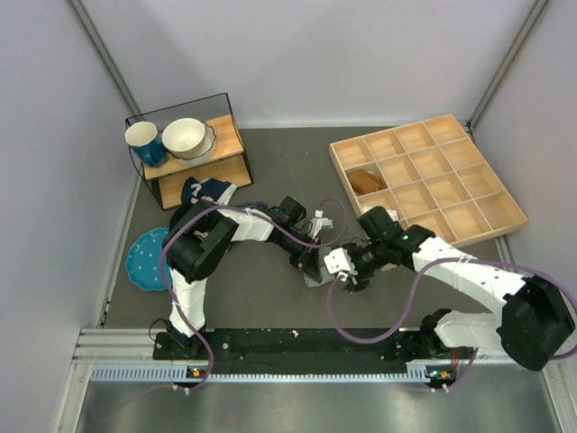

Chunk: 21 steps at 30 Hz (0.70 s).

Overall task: Roll the underwear
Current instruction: Roll the underwear to the center of the board.

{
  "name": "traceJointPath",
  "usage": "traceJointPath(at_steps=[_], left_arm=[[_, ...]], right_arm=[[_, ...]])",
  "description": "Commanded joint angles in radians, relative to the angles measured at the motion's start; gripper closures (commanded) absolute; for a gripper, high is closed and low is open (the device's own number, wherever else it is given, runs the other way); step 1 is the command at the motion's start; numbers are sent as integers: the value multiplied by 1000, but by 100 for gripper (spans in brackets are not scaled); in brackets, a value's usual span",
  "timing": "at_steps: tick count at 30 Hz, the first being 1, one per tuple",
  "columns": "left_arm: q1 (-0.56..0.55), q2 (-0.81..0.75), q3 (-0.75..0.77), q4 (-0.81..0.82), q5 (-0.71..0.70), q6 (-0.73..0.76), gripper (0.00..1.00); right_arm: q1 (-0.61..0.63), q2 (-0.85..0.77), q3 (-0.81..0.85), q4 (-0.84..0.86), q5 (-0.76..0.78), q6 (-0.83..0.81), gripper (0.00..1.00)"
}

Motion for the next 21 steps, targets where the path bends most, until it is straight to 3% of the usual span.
traceJointPath(at_steps=[1, 9, 16, 17, 20, 21], left_arm=[[12, 48, -11, -24, -122, -1, 98], [26, 26, -8, 5, -142, -33, 93], [58, -75, -70, 115, -157, -117, 72], [64, -95, -94, 150, -164, -128, 61], [92, -184, -152, 194, -180, -162, 54], [100, -230, -166, 209, -192, -174, 32]], right_arm=[[120, 93, 0, 197, 194, -38, 33], [211, 243, -23, 286, 323, -62, 36], [214, 315, -26, 282, 364, -39, 52], [214, 316, -26, 279, 364, -38, 53], [214, 330, -26, 265, 366, -36, 60], [214, 335, -25, 259, 366, -32, 64]])
